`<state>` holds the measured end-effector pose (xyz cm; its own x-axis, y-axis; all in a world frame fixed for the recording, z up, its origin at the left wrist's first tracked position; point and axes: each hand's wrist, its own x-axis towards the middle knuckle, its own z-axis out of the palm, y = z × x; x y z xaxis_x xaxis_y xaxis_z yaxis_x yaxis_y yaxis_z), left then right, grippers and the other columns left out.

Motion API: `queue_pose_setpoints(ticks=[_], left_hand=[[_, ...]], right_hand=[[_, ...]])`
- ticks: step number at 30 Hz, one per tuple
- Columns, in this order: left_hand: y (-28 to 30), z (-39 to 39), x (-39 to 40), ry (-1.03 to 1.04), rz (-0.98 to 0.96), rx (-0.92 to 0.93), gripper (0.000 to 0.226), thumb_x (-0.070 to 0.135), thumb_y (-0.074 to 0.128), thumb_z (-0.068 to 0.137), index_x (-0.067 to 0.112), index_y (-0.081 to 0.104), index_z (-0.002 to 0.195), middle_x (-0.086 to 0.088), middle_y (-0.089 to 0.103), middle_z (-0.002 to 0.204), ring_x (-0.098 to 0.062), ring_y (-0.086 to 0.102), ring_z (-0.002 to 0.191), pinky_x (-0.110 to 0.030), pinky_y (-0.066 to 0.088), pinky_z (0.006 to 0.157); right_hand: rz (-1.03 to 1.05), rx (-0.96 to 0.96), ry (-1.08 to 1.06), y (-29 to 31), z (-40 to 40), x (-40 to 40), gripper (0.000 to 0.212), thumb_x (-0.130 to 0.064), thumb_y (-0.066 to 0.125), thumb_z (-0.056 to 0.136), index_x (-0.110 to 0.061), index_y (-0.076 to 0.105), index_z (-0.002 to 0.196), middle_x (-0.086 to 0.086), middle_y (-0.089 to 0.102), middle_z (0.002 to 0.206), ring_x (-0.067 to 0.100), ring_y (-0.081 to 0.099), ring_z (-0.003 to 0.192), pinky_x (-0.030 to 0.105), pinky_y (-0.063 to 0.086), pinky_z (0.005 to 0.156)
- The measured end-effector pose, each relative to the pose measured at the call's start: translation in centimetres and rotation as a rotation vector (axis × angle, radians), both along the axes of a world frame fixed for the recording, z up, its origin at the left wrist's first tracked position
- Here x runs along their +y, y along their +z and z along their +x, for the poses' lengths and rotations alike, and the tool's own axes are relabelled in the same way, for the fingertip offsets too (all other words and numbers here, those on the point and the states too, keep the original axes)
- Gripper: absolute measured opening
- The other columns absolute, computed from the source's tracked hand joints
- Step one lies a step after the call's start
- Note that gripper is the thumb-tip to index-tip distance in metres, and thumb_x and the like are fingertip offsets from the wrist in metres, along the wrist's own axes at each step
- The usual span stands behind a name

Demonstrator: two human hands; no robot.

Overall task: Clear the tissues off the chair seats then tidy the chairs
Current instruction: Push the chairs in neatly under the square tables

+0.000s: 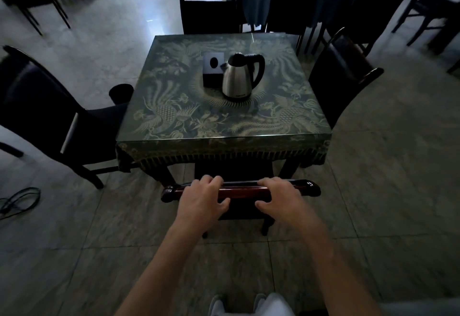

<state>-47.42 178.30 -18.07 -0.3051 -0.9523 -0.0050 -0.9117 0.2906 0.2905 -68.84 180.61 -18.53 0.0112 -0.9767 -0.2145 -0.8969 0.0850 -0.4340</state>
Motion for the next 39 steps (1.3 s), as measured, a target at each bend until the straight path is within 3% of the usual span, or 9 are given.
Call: queue_pose_setpoints(ticks=[4,10,25,39], left_hand=[[2.3,0.4,-0.1,-0.017,-0.127,0.017,0.060,0.055,0.062,0.081,0.031,0.047,0.134,0.005,0.055,0.128,-0.020,0.052,0.116,-0.037,0.045,0.094],[4.9,1.1,-0.4,0.000,-0.160,0.018,0.075,0.061,0.061,0.079,0.034,0.034,0.143,0.003,0.044,0.141,-0.022,0.040,0.129,-0.041,0.036,0.104],[3.8,6.6,-0.3,0.102,-0.097,0.064,0.075,0.061,0.060,0.079,0.036,0.033,0.144,0.003,0.043,0.143,-0.021,0.039,0.131,-0.040,0.036,0.105],[3.1,21.1,0.7,0.401,-0.057,0.091,0.068,0.059,0.059,0.080,0.035,0.039,0.140,0.006,0.051,0.132,-0.022,0.049,0.121,-0.040,0.043,0.096]], right_hand=[[-0.120,0.077,-0.037,2.4,0.2,0.2,0.072,-0.047,0.069,0.081,-0.031,0.040,0.144,-0.006,0.045,0.143,0.020,0.039,0.131,0.043,0.036,0.108],[-0.240,0.098,-0.051,4.8,1.3,0.2,0.075,-0.046,0.067,0.082,-0.030,0.034,0.148,-0.004,0.039,0.148,0.020,0.031,0.137,0.043,0.029,0.112],[-0.209,0.042,0.008,4.7,7.0,-1.2,0.073,-0.045,0.065,0.085,-0.029,0.032,0.148,-0.006,0.039,0.148,0.019,0.031,0.138,0.043,0.028,0.112],[-0.171,-0.008,0.368,4.6,22.2,-6.1,0.071,-0.047,0.063,0.087,-0.029,0.032,0.148,-0.006,0.039,0.148,0.020,0.030,0.138,0.043,0.031,0.113]])
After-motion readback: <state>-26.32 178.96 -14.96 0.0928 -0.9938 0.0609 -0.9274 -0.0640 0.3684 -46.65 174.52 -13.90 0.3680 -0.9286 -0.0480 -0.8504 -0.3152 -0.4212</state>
